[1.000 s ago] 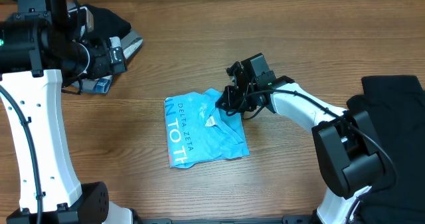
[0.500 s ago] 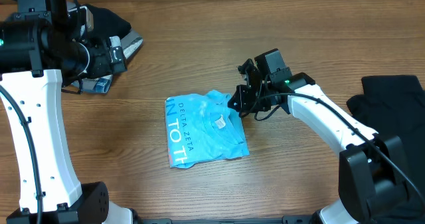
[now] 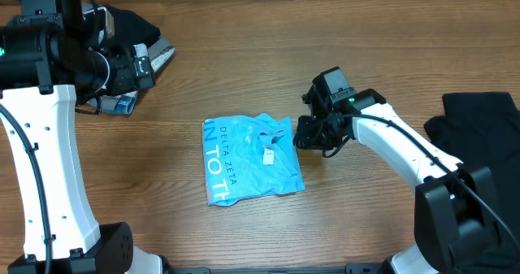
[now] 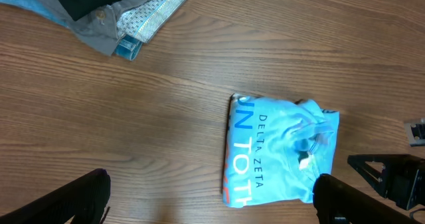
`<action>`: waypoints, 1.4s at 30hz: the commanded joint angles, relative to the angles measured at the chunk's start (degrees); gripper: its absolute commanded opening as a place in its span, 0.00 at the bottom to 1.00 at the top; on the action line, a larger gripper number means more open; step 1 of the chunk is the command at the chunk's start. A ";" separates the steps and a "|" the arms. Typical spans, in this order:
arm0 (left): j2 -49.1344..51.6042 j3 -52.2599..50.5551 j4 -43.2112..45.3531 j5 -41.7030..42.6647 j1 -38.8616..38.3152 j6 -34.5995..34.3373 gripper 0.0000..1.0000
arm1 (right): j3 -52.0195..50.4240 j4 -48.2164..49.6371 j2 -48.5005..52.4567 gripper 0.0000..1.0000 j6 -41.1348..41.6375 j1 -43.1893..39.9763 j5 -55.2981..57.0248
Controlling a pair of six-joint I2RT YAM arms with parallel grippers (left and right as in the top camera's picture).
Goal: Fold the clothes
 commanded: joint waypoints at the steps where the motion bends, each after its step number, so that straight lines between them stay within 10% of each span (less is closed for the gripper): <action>1: 0.15 0.37 -0.04 0.63 0.22 1.31 1.00 | -0.04 -0.66 -1.40 0.32 -0.24 -0.02 2.03; 19: 0.15 0.37 -0.13 0.66 0.20 1.29 1.00 | -9.92 10.43 -1.03 0.49 -7.34 3.48 -7.50; 33: 0.15 0.37 -0.44 0.66 0.22 1.29 1.00 | -10.08 8.66 -1.03 0.07 -7.37 3.48 -11.19; 42: 0.17 0.37 -0.72 0.63 0.22 1.31 1.00 | -7.58 4.31 -2.97 0.04 -7.34 1.86 -10.88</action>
